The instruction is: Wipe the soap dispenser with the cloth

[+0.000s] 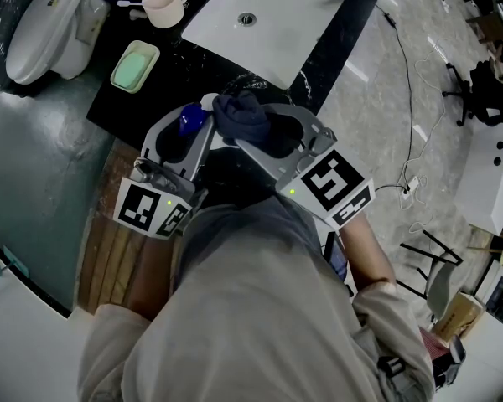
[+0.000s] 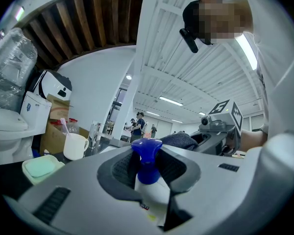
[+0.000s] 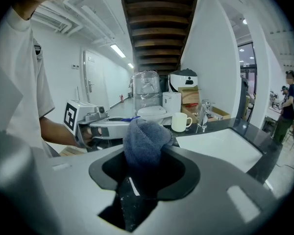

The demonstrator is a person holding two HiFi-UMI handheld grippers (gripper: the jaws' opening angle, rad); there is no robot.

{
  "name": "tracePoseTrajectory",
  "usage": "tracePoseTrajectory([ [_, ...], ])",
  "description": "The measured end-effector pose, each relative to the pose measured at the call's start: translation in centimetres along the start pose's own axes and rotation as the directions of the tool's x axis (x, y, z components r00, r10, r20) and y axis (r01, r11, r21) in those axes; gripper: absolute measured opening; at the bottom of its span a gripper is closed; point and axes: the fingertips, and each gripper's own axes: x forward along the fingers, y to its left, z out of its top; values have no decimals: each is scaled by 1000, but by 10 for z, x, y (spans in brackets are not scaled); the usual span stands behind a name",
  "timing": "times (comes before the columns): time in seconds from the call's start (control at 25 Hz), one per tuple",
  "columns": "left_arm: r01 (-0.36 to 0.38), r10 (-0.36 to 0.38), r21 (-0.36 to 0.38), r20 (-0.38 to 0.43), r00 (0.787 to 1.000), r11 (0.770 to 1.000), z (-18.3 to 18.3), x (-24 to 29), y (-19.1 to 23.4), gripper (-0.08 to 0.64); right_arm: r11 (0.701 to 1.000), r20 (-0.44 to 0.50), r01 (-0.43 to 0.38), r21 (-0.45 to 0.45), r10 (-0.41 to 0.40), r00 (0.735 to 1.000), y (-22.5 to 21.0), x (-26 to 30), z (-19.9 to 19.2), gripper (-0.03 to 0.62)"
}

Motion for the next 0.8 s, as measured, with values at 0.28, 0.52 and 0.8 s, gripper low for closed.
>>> tracePoseTrajectory([
  [0.28, -2, 2, -3, 2, 1000, 1000, 0, 0, 2, 95, 1000, 22, 14, 19, -14, 1000, -10, 7, 5, 137],
  [0.52, -5, 5, -5, 3, 1000, 1000, 0, -1, 1, 95, 999, 20, 49, -10, -48, 999, -16, 11, 7, 138],
  [0.8, -4, 4, -1, -2, 1000, 1000, 0, -1, 2, 95, 994, 8, 92, -68, -91, 996, -24, 18, 7, 138],
])
